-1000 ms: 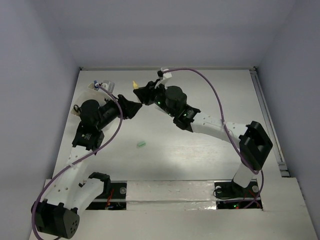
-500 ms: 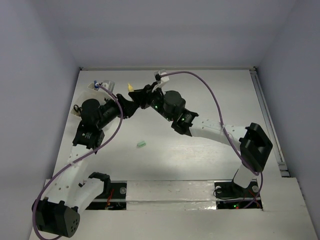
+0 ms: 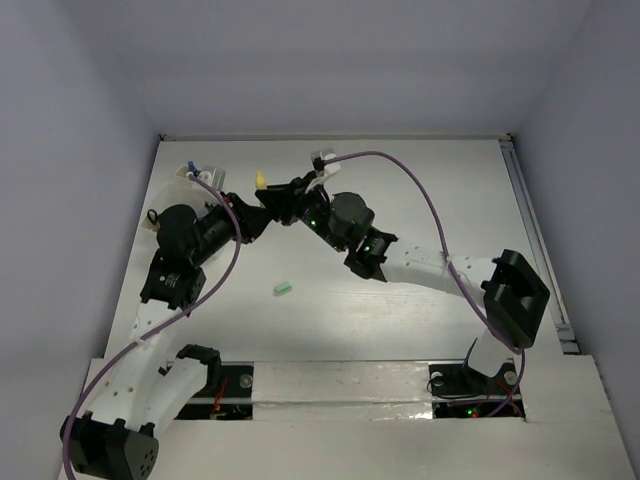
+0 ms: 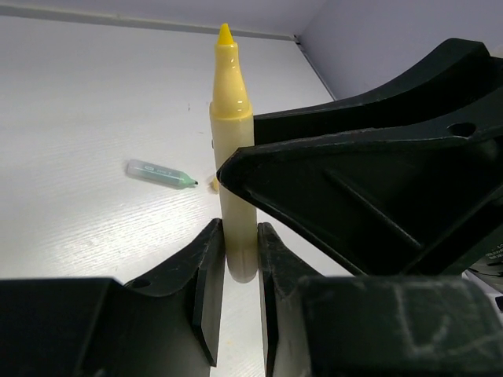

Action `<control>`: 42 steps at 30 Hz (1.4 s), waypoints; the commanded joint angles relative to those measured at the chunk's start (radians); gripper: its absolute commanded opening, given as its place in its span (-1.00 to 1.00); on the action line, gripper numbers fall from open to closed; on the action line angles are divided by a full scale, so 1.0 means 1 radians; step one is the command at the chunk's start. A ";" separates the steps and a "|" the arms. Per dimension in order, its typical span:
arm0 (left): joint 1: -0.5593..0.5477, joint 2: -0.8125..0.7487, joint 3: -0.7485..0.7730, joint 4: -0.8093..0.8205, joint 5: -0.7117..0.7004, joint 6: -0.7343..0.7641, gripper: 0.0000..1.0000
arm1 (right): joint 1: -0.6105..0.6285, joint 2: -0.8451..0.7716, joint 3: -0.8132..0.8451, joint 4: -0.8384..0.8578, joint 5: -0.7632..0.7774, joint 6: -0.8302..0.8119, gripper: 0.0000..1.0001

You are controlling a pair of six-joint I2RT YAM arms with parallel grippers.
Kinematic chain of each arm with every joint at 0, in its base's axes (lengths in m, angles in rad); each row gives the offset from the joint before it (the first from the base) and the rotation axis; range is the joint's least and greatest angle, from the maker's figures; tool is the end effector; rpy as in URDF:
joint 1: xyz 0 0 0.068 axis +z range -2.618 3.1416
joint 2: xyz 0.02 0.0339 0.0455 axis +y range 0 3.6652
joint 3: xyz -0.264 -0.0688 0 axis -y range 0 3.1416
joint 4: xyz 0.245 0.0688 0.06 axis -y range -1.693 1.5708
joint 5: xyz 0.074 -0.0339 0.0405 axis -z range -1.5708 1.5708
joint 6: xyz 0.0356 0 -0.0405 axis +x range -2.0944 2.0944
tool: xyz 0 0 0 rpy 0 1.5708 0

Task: Sort the stationery into containers
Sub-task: Pick up the pen from the center of the board, then close the pen cap on the pen.

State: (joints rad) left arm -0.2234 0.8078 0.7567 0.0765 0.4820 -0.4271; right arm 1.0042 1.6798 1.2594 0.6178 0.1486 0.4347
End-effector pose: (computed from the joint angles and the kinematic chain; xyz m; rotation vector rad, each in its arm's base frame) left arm 0.1824 -0.0584 0.3544 0.2338 1.6000 -0.8791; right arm 0.2213 0.3380 0.3521 -0.2827 1.4375 1.0911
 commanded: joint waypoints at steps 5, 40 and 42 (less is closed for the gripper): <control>0.013 -0.058 0.007 0.082 -0.079 0.054 -1.00 | 0.016 -0.104 -0.071 -0.059 -0.021 -0.008 -0.54; -0.137 -0.194 0.044 0.012 -0.002 0.129 -1.00 | -0.460 0.129 0.015 -0.868 -0.026 -0.358 0.04; -0.137 -0.197 0.044 0.011 -0.002 0.131 -1.00 | -0.460 0.133 0.026 -0.874 -0.128 -0.537 0.04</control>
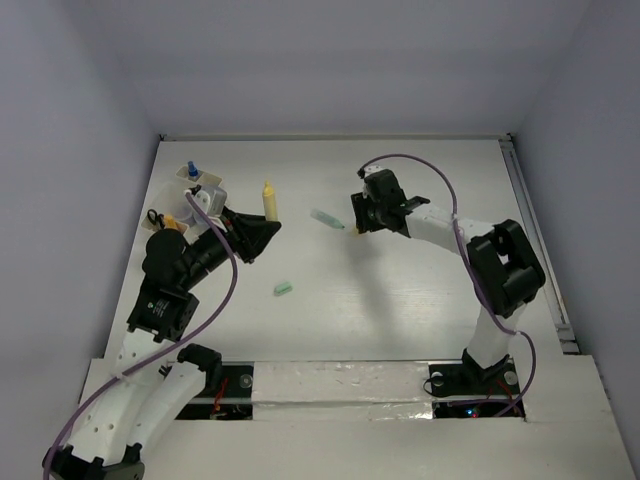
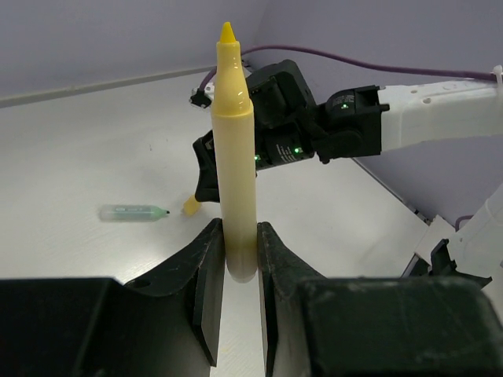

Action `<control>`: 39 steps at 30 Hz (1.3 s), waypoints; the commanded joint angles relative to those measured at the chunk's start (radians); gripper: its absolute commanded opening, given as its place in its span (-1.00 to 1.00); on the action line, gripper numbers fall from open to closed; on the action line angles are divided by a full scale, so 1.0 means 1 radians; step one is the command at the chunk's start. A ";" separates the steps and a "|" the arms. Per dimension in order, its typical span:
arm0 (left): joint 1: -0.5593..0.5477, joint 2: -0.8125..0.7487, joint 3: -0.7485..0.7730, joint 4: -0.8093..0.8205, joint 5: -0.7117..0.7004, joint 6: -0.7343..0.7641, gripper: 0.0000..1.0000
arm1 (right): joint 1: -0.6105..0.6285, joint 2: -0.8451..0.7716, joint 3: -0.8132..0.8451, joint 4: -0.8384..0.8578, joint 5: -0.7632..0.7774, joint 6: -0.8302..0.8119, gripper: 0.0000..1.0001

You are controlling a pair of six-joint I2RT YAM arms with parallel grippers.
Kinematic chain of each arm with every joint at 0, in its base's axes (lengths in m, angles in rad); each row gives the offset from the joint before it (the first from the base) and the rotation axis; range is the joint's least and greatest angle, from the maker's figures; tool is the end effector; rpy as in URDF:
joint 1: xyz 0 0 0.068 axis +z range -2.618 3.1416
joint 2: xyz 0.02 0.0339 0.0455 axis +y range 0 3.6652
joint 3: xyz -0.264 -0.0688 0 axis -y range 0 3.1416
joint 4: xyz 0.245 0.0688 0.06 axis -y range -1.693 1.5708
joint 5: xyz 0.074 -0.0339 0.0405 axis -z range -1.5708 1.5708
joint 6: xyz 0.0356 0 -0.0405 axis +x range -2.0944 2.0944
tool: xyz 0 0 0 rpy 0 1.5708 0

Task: Sort the stationery into containers
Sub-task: Close the pen cap on the pen.

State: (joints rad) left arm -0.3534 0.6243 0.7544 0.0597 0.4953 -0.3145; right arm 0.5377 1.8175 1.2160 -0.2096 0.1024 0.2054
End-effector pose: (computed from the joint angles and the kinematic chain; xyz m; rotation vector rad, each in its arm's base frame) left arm 0.1296 -0.0658 0.3790 0.4556 1.3915 -0.8899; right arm 0.3418 0.1996 0.2010 -0.3468 2.3636 0.2321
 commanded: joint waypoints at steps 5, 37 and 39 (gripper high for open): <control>-0.016 -0.011 0.049 0.019 -0.032 0.026 -1.00 | -0.002 0.063 0.180 -0.162 -0.133 -0.576 0.10; -0.027 0.015 0.054 0.011 -0.049 0.035 -1.00 | -0.050 0.393 0.562 -0.596 -0.294 -0.710 -0.40; -0.027 0.018 0.054 0.012 -0.049 0.035 -1.00 | -0.050 0.378 0.528 -0.564 -0.285 -0.673 -0.46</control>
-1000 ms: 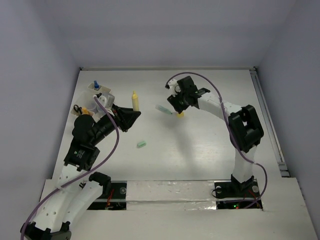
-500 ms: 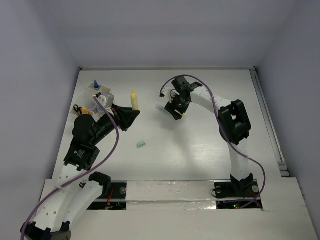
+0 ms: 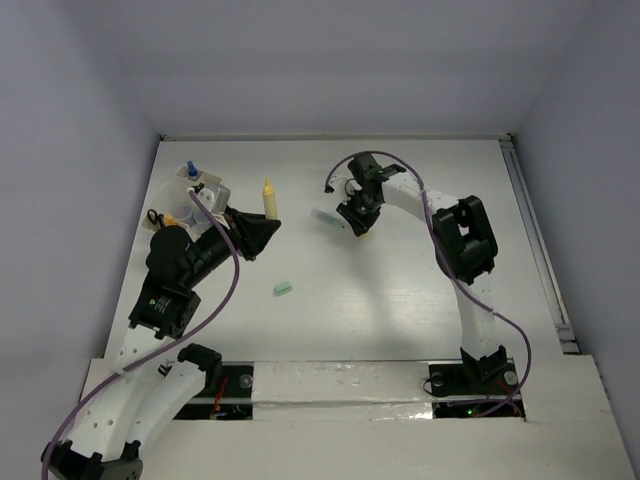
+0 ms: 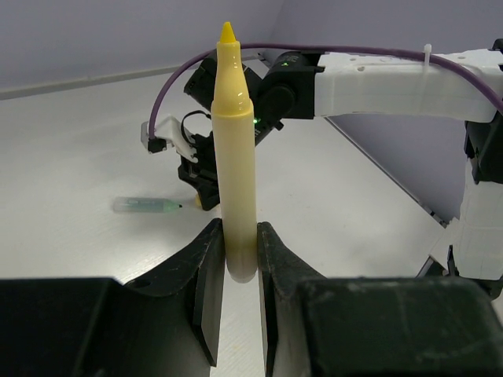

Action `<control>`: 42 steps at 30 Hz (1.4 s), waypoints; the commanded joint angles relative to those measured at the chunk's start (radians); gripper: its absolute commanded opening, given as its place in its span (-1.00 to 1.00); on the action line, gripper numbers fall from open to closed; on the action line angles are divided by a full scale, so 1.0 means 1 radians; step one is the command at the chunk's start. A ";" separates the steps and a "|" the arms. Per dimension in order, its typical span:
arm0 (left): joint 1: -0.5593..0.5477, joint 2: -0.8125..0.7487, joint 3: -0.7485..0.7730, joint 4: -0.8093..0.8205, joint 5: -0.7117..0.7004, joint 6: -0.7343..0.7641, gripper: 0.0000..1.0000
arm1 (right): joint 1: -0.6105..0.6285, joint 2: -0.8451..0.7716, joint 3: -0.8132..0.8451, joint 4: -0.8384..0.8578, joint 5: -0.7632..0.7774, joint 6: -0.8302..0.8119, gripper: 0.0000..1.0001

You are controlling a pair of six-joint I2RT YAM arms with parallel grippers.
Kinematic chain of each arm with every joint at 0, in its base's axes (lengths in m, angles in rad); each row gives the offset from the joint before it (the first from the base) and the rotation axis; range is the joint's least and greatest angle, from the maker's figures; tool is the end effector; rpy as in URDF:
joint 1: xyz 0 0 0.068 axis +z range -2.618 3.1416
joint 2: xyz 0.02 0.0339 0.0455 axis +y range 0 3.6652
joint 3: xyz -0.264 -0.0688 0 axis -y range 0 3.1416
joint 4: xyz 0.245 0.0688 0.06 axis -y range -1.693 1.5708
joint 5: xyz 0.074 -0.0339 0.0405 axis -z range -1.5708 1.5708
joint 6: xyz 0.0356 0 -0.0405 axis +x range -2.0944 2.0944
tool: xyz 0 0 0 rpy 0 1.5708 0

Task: Sort the stationery into containers
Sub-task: Close the pen cap on the pen.

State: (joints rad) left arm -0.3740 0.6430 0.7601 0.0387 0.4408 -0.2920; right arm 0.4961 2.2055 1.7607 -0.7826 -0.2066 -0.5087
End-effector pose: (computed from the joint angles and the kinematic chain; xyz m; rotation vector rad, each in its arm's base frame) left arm 0.1340 -0.0689 0.3765 0.4354 1.4216 -0.8543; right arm 0.4012 0.2255 0.1723 -1.3843 2.4156 0.2855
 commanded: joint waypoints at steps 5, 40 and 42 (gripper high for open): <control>-0.006 -0.003 0.045 0.035 0.009 0.010 -1.00 | -0.008 -0.050 -0.092 0.086 0.033 0.123 -1.00; -0.016 0.222 0.047 -0.011 -0.115 0.034 -1.00 | 0.232 -0.599 -0.443 1.520 0.078 1.121 -1.00; -0.025 0.227 0.048 -0.014 -0.125 0.039 -1.00 | 0.252 -0.581 -0.429 1.510 0.087 1.095 -1.00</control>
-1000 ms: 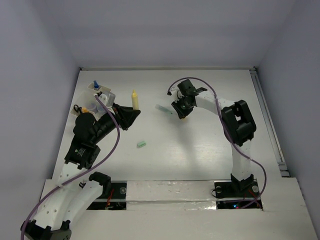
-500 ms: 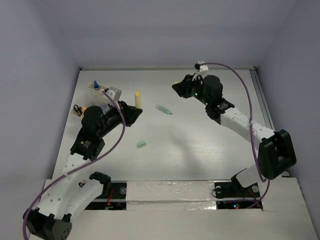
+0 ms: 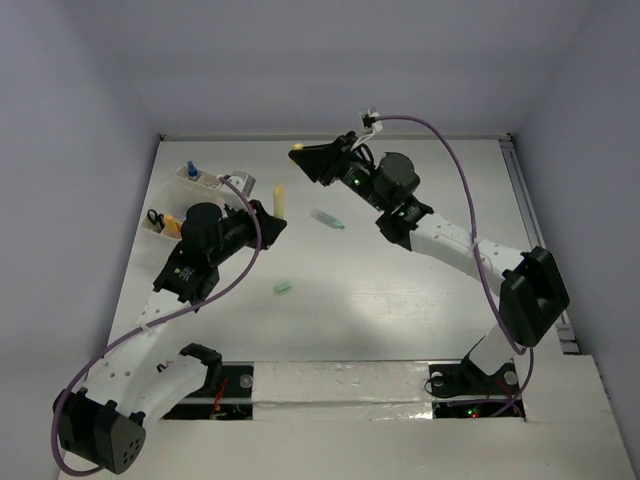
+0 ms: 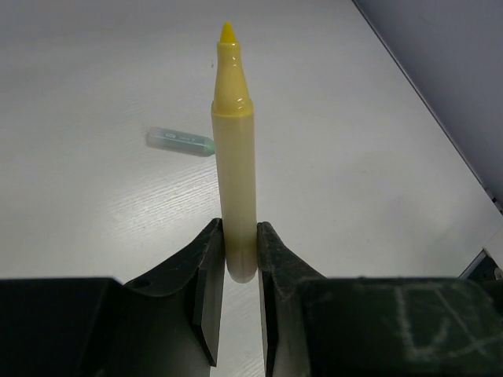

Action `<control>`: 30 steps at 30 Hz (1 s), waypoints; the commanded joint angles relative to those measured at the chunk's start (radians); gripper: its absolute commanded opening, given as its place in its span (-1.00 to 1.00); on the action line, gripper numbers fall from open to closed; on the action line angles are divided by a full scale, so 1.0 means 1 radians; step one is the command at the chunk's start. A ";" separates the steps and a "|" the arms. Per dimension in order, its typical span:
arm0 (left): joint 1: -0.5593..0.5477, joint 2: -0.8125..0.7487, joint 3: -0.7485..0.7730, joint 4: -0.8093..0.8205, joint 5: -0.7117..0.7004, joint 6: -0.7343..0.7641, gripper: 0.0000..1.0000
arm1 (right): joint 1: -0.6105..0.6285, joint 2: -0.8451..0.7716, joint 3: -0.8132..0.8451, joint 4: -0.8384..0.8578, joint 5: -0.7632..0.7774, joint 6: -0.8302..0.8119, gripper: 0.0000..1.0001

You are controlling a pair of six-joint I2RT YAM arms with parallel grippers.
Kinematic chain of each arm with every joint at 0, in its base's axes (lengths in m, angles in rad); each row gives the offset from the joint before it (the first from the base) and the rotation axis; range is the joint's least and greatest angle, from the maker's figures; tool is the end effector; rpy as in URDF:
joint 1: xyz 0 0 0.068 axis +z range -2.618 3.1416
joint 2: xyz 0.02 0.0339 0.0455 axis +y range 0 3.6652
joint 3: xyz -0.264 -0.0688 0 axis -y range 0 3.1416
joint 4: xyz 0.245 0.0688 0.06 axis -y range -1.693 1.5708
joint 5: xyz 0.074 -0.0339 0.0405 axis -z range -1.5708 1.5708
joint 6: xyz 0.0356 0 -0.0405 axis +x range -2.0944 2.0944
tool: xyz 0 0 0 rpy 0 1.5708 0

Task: Sort the stationery into containers
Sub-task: Close the pen cap on the pen.

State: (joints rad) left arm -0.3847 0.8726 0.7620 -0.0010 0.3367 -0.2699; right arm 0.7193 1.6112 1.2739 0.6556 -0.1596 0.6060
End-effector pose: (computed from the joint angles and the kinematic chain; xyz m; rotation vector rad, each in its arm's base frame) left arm 0.1878 -0.0887 0.3363 0.3589 1.6985 -0.7696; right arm 0.2862 0.2582 0.3870 -0.2254 1.3394 1.2332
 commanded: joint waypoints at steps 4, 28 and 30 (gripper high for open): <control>-0.014 -0.003 0.051 0.024 -0.038 0.021 -1.00 | 0.064 0.045 0.079 0.075 0.045 -0.031 -1.00; -0.014 -0.015 0.062 0.018 -0.061 0.032 -1.00 | 0.101 0.122 0.104 0.009 0.042 -0.058 -1.00; -0.014 -0.018 0.062 0.019 -0.061 0.032 -1.00 | 0.111 0.125 0.104 0.004 0.043 -0.061 -1.00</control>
State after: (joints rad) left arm -0.3935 0.8753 0.7750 -0.0132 0.2806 -0.2508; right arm 0.8120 1.7233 1.3281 0.6357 -0.1226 0.5640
